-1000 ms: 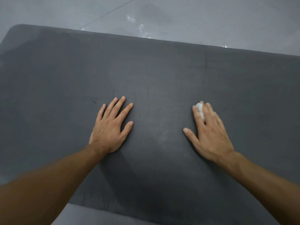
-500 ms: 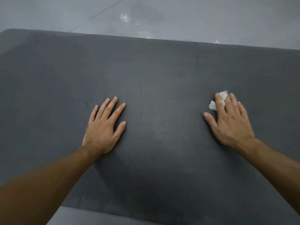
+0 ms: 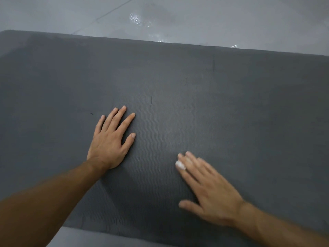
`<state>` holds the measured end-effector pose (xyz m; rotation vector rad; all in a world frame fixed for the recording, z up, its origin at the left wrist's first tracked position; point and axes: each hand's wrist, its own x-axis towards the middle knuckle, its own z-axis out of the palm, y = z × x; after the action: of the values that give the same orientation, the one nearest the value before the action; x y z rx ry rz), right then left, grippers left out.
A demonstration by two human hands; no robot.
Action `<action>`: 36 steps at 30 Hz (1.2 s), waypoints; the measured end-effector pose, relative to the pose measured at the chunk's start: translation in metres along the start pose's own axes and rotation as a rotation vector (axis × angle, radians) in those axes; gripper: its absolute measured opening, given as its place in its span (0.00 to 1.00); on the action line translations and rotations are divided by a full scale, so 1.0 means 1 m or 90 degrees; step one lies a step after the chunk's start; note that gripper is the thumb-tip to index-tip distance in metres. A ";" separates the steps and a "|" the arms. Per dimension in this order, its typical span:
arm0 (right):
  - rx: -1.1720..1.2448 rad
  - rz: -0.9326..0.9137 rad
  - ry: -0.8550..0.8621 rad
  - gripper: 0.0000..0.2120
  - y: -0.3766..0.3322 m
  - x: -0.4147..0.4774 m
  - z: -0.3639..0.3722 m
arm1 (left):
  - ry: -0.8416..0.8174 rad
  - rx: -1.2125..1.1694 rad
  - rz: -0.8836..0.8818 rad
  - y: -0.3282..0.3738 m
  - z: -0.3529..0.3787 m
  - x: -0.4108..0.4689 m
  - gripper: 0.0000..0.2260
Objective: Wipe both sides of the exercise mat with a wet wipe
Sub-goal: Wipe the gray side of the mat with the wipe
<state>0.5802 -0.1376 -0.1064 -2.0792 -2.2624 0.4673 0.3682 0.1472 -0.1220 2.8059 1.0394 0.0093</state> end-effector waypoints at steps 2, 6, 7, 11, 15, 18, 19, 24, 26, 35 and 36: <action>-0.034 -0.079 -0.010 0.42 -0.009 -0.014 0.004 | 0.002 -0.003 0.000 0.000 0.000 0.000 0.28; -0.083 -0.127 -0.009 0.39 0.010 -0.037 0.005 | 0.000 -0.002 0.001 0.000 0.000 0.000 0.28; -0.086 -0.101 0.001 0.38 0.019 -0.040 0.004 | 0.000 -0.002 0.002 0.000 0.000 0.000 0.28; -0.071 0.133 0.039 0.36 0.069 -0.039 -0.005 | 0.004 -0.004 0.000 0.000 -0.001 0.000 0.28; -0.069 0.306 0.012 0.34 0.106 -0.026 -0.023 | 0.002 0.001 0.000 0.000 0.000 0.000 0.28; -0.052 0.274 -0.006 0.37 0.097 -0.019 -0.022 | 0.000 -0.002 0.001 0.000 -0.001 0.000 0.28; -0.051 0.252 -0.007 0.38 0.087 -0.018 -0.019 | 0.000 -0.004 0.001 0.000 -0.001 0.000 0.28; -0.059 0.139 0.021 0.40 0.031 -0.015 0.001 | -0.003 0.001 0.001 0.001 -0.001 0.000 0.28; -0.061 0.133 0.034 0.40 0.019 -0.015 0.003 | -0.004 0.000 0.001 0.000 -0.001 0.000 0.28; -0.031 0.313 0.065 0.39 0.086 0.024 -0.018 | 0.001 -0.005 -0.004 0.001 -0.002 0.000 0.28; -0.028 0.345 0.052 0.38 0.099 0.030 -0.024 | 0.002 -0.008 -0.003 0.001 -0.001 0.000 0.28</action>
<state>0.6779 -0.0980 -0.1127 -2.6706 -1.6556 0.3352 0.3688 0.1464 -0.1205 2.7934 1.0439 0.0197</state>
